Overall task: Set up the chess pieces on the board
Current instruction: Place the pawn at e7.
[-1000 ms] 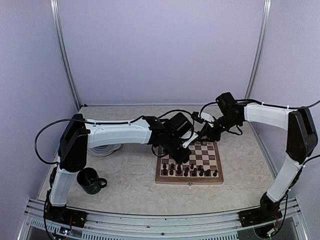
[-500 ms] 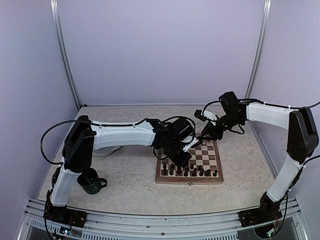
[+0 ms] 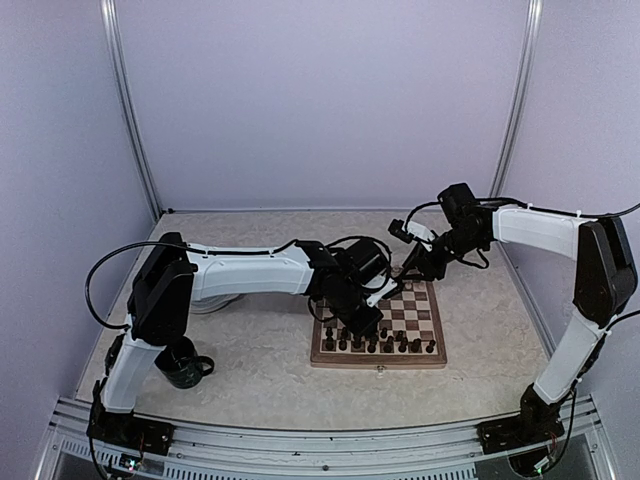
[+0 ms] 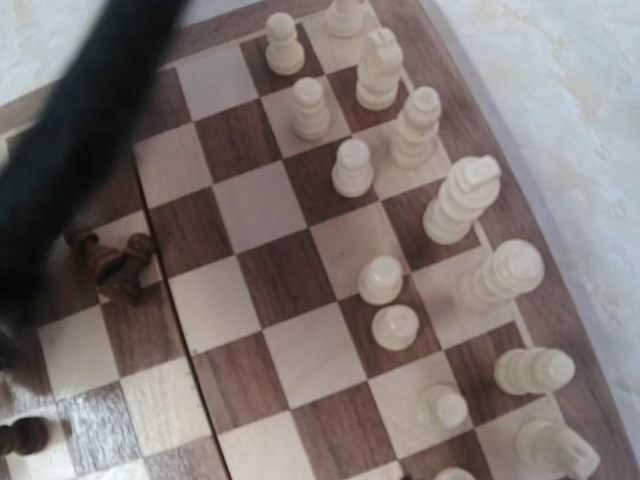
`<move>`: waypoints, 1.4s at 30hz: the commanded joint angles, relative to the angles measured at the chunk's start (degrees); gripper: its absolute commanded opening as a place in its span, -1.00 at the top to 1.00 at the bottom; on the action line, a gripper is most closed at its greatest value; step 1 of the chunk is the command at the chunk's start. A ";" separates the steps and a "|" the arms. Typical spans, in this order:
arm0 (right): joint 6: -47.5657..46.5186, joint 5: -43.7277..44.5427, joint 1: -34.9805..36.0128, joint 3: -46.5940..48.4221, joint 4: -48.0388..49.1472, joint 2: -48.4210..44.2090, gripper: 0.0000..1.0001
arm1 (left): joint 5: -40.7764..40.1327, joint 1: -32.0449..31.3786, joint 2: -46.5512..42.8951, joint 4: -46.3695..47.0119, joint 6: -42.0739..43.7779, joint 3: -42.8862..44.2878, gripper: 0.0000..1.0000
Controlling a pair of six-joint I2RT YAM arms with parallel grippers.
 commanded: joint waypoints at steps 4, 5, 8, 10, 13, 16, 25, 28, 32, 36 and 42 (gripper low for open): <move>0.19 -0.28 -0.54 -0.80 0.58 -1.05 0.33 | 1.90 -0.41 1.71 0.90 -0.14 1.86 0.77; 0.17 -0.28 -0.54 -0.81 0.59 -1.05 0.33 | 1.95 -0.44 1.76 0.94 -0.16 1.92 0.77; 0.16 -0.32 -0.54 -0.78 0.64 -1.05 0.33 | 2.11 -0.45 1.97 1.08 -0.27 1.99 0.76; 0.08 -0.36 -0.54 -0.75 0.64 -0.98 0.33 | 2.35 -0.54 2.13 1.28 -0.29 1.97 0.76; 0.07 -0.45 -0.54 -0.82 0.54 -0.96 0.33 | 2.30 -0.52 2.41 1.25 -0.45 2.29 0.76; 0.08 -0.54 -0.54 -0.81 0.57 -0.96 0.33 | 2.08 -0.49 2.59 1.25 -0.47 2.63 0.76; 0.09 -0.45 -0.54 -0.77 0.56 -0.79 0.33 | 2.34 -0.54 3.03 1.03 -0.58 3.07 0.68; 0.08 -0.44 -0.54 -0.79 0.50 -0.79 0.33 | 2.44 -0.55 2.82 1.15 -0.71 3.04 0.64; 0.08 -0.53 -0.54 -0.64 0.49 -0.78 0.33 | 2.32 -0.44 2.14 0.99 -0.93 3.02 0.60; 0.21 -0.75 -0.53 -0.42 0.29 -0.88 0.33 | 1.99 -0.39 0.85 0.49 -1.02 2.88 0.53; 0.51 -1.15 -0.54 -0.03 -0.01 -1.18 0.32 | 3.28 0.46 -2.69 1.49 -1.42 1.29 0.45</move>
